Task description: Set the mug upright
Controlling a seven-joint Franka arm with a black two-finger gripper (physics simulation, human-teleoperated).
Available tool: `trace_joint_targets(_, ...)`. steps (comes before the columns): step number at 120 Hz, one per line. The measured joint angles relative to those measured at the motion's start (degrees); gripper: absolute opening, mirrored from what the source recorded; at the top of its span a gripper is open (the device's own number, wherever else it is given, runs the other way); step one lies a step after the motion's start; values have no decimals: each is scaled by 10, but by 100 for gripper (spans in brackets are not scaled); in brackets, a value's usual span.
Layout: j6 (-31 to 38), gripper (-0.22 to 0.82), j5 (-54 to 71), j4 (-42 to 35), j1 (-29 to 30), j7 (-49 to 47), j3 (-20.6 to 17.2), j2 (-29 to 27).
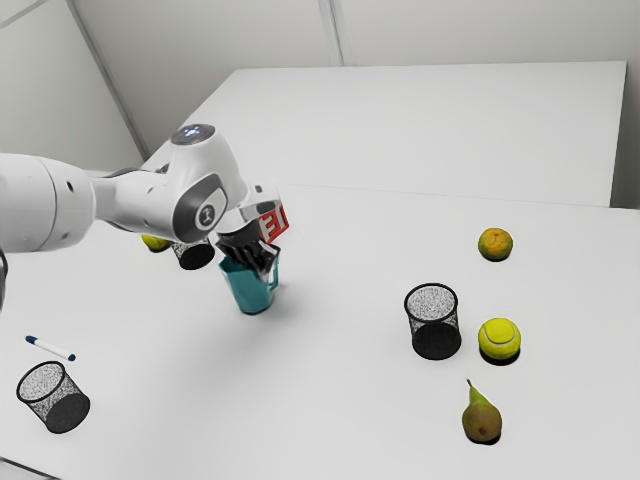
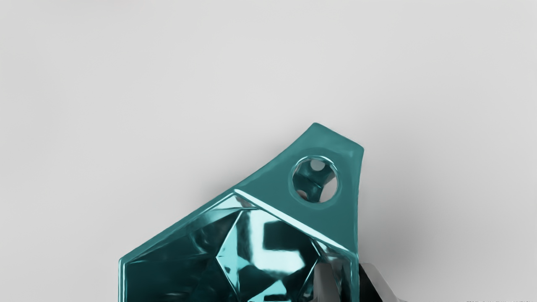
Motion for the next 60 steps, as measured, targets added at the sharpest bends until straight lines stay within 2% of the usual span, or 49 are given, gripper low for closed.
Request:
trace_joint_targets(13, -2, 22, -1, 1, -2, 0, -3, -5)
trace_joint_targets(25, -4, 37, -1, 0, -2, 1, -4, -16)
trace_joint_targets(41, -13, 48, -1, 1, -1, 3, -4, -37)
trace_joint_targets(60, -21, 54, -1, 9, -2, 3, -3, -63)
